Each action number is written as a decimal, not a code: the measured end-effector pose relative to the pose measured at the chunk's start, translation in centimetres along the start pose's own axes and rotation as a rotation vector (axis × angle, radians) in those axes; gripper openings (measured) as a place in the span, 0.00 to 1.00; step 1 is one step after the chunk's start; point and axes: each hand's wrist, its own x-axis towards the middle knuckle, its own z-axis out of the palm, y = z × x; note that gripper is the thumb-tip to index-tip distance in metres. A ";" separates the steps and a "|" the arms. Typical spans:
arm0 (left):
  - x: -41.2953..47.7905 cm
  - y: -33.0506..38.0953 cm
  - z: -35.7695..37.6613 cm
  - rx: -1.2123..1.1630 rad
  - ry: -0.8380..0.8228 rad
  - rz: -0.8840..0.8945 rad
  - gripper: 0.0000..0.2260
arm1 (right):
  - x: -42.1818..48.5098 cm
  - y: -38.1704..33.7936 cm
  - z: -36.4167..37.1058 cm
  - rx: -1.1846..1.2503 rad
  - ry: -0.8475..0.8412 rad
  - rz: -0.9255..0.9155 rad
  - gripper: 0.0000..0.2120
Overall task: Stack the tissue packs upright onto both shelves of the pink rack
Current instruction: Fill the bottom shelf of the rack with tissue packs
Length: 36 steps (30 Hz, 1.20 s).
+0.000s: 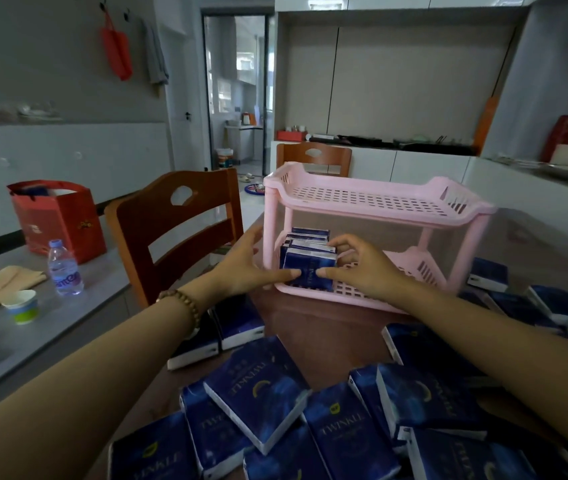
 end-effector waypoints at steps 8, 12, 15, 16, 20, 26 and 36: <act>0.6 -0.2 1.1 0.019 -0.042 0.057 0.32 | 1.1 0.9 0.2 -0.083 -0.018 0.010 0.26; 1.2 -1.2 1.2 0.004 -0.044 0.075 0.33 | 3.2 0.9 -0.4 0.072 -0.016 0.145 0.31; 1.6 -1.7 1.2 0.009 -0.065 0.090 0.31 | 4.9 1.2 0.0 0.070 -0.105 0.221 0.41; 1.8 -1.9 1.2 0.016 -0.073 0.091 0.30 | 5.4 1.3 0.2 0.088 -0.129 0.251 0.43; 2.3 -2.4 1.4 0.040 -0.060 0.102 0.30 | 6.5 1.5 1.4 0.184 -0.148 0.271 0.36; 2.7 -3.0 1.4 0.010 -0.085 0.100 0.31 | 7.1 2.0 3.6 0.574 -0.053 0.385 0.40; 2.5 -3.0 1.3 -0.011 -0.091 0.101 0.28 | 7.2 1.3 4.6 0.637 0.039 0.410 0.26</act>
